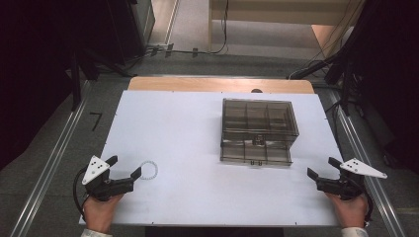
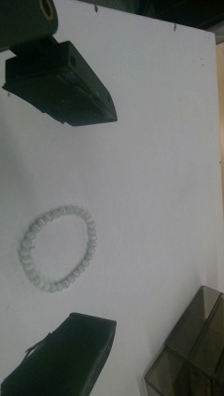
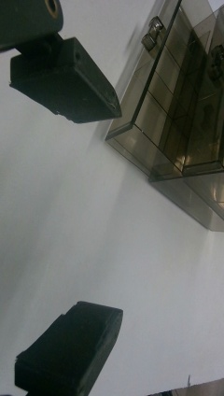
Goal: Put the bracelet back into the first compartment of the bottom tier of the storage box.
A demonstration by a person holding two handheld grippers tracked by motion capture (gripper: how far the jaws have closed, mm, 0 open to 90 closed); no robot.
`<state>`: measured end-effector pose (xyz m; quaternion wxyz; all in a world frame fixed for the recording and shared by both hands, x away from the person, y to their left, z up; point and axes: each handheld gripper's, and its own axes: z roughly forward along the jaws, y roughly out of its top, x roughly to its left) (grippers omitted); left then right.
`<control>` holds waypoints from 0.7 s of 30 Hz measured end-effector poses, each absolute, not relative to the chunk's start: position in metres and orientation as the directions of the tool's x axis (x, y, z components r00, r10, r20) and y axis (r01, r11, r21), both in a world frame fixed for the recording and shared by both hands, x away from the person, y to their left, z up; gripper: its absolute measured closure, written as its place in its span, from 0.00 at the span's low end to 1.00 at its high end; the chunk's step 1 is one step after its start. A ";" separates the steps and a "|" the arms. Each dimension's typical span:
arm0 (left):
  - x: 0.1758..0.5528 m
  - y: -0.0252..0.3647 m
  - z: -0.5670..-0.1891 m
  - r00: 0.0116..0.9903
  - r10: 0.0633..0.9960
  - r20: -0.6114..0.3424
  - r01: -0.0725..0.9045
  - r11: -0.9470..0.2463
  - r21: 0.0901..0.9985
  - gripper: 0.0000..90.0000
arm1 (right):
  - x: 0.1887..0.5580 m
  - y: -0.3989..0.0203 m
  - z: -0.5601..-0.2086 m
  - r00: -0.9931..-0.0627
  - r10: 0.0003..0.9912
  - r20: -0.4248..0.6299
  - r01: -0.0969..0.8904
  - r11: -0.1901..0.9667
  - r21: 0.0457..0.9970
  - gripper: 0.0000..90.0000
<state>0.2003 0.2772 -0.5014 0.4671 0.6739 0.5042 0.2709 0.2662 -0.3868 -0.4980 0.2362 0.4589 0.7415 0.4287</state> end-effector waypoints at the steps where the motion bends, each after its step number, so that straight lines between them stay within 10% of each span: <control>1: 0.200 0.277 -0.501 0.343 0.934 -0.105 0.425 -0.055 0.903 0.04 | 0.266 -0.387 -0.498 -0.466 0.884 0.044 0.478 0.210 0.853 0.05; 21: 0.201 0.279 -0.502 0.312 0.942 -0.126 0.445 -0.027 0.895 0.04 | 0.266 -0.388 -0.497 -0.463 0.885 0.049 0.476 0.202 0.856 0.05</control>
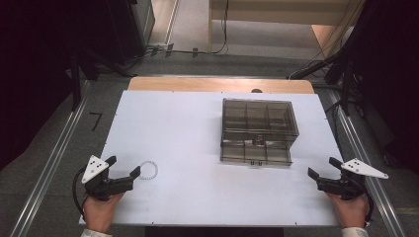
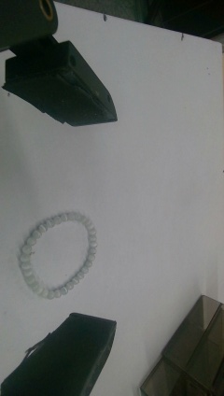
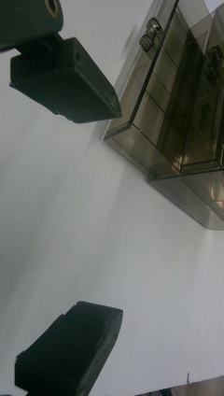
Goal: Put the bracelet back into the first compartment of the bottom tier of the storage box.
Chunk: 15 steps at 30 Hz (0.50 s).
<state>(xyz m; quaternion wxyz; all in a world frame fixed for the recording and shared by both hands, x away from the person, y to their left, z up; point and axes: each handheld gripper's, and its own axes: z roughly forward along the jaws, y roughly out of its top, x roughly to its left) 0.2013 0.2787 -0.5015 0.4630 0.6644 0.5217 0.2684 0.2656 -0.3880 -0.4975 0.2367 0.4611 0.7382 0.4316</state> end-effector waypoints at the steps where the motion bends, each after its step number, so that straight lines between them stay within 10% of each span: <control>1: 0.202 0.279 -0.502 0.314 0.941 -0.128 0.448 -0.029 0.894 0.04 | 0.266 -0.388 -0.498 -0.463 0.885 0.049 0.476 0.202 0.856 0.05; 15: 0.204 0.276 -0.503 0.328 0.938 -0.115 0.471 -0.057 0.881 0.05 | 0.266 -0.388 -0.498 -0.463 0.885 0.053 0.477 0.199 0.856 0.05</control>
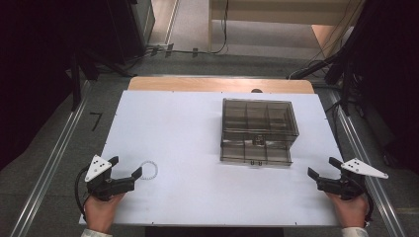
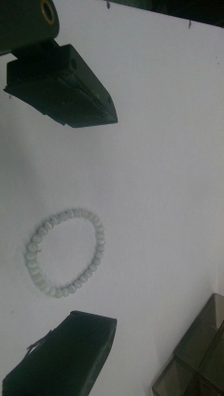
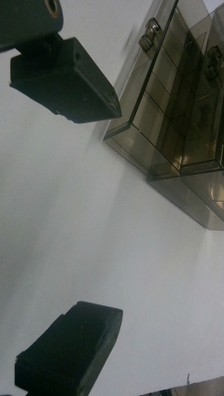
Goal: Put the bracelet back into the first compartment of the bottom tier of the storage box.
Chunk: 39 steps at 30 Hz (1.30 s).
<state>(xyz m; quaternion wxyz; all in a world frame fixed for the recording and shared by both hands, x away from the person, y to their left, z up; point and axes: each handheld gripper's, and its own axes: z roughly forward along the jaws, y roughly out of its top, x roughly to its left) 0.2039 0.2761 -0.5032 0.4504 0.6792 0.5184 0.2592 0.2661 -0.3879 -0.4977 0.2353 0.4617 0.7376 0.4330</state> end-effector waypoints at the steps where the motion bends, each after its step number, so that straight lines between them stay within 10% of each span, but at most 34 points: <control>1: 0.204 0.276 -0.503 0.328 0.938 -0.113 0.472 -0.060 0.879 0.05 | 0.266 -0.388 -0.498 -0.464 0.884 0.053 0.477 0.199 0.856 0.05; 39: 0.225 0.268 -0.512 0.346 0.935 -0.073 0.524 -0.129 0.842 0.22 | 0.267 -0.387 -0.498 -0.468 0.882 0.050 0.480 0.206 0.853 0.05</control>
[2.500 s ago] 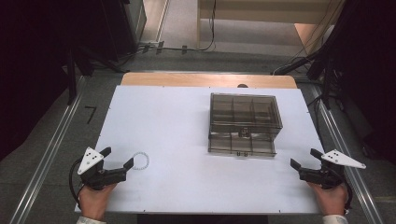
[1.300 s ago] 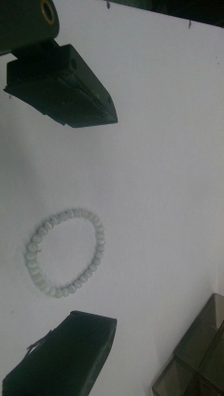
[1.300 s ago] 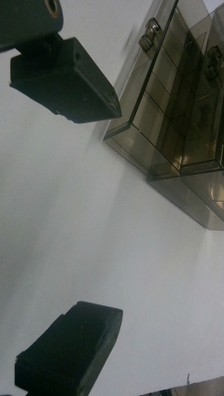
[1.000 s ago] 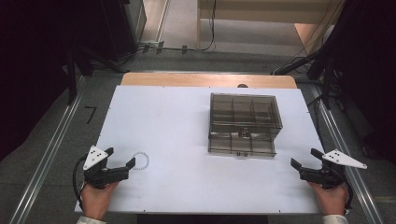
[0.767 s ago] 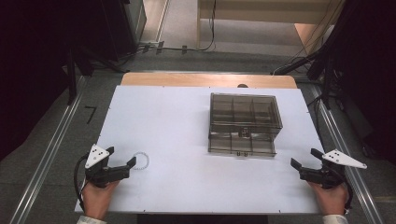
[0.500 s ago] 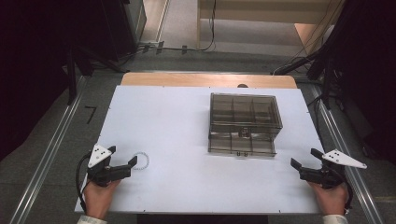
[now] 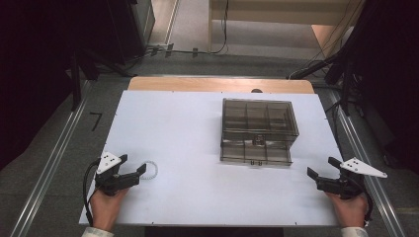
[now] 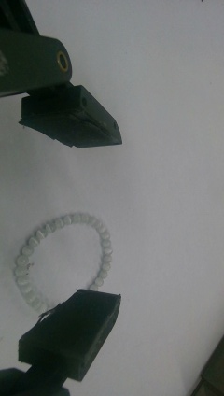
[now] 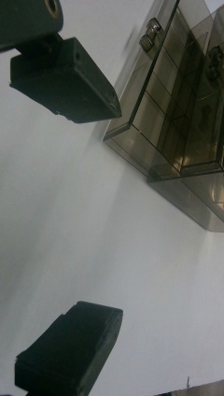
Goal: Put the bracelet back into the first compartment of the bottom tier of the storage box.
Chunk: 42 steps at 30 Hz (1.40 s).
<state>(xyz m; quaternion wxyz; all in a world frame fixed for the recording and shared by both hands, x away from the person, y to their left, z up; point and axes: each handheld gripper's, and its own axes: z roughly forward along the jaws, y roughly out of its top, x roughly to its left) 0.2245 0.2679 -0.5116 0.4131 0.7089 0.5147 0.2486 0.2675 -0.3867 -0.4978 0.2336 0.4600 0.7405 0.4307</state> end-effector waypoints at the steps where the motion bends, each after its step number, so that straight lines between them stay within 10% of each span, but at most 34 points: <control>1: 0.225 0.268 -0.512 0.348 0.935 -0.073 0.525 -0.129 0.841 0.24 | 0.268 -0.387 -0.498 -0.468 0.882 0.051 0.481 0.206 0.852 0.05; 42: 0.243 0.259 -0.516 0.383 0.924 0.012 0.578 -0.250 0.777 0.78 | 0.269 -0.386 -0.499 -0.476 0.878 0.058 0.484 0.206 0.851 0.05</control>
